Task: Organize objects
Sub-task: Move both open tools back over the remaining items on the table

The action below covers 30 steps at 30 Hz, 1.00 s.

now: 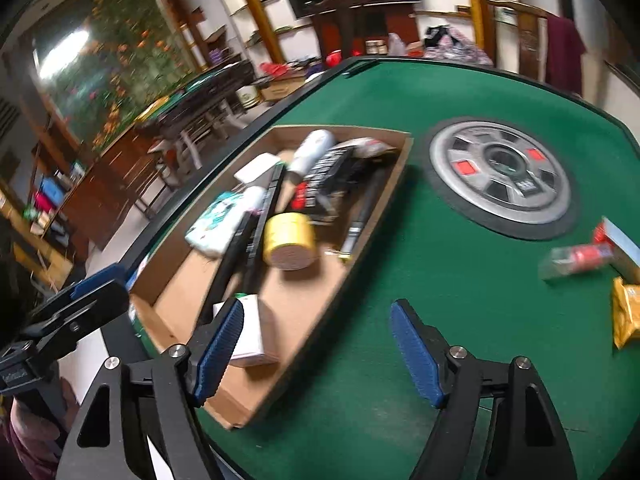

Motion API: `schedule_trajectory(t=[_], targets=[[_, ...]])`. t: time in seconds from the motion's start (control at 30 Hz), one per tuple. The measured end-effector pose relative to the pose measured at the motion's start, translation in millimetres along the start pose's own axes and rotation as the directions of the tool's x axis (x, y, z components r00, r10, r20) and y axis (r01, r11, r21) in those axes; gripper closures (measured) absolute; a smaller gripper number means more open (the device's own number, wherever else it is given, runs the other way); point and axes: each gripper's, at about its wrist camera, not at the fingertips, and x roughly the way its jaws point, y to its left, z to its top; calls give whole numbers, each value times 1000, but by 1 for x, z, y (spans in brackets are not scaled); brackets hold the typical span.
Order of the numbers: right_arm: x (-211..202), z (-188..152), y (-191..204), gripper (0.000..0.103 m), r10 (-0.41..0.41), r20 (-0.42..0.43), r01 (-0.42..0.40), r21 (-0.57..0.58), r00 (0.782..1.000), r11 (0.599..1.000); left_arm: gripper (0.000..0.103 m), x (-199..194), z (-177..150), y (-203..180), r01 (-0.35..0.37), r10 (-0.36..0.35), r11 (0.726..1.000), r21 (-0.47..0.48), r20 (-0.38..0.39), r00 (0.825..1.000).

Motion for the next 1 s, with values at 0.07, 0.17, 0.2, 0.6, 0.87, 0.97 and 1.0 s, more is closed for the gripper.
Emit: schedule_trajectory(t=[0.07,0.17,0.2,0.6,0.87,0.97,1.0], targets=[[-2,-2,-7,22,-18,11,18,18,1000,1000,20,0,-1,-10,4,-4,1000,20,1,1000],[-8,-7,-20,22,-81,35,80,31,996,996,20,0,-1,-25,0,-1,998,57,2,1000],[-10,-8,-24,22,-102,42,101,33,994,994,20,0,-1,-29,-1,1,998,69,1,1000],[-45,-16,-55,16,-313,160,318,-6,936,948,19,10,-2,-72,-18,19,992,127,-2,1000],[-60,-18,-81,14,-360,186,359,41,914,932,19,22,-4,-99,-6,11,986,167,-28,1000],[-64,-20,-92,14,-378,189,374,62,906,926,19,28,-6,-108,-2,10,983,184,-43,999],[-66,-21,-96,14,-383,188,377,69,904,924,19,30,-6,-112,-1,10,982,189,-49,999]])
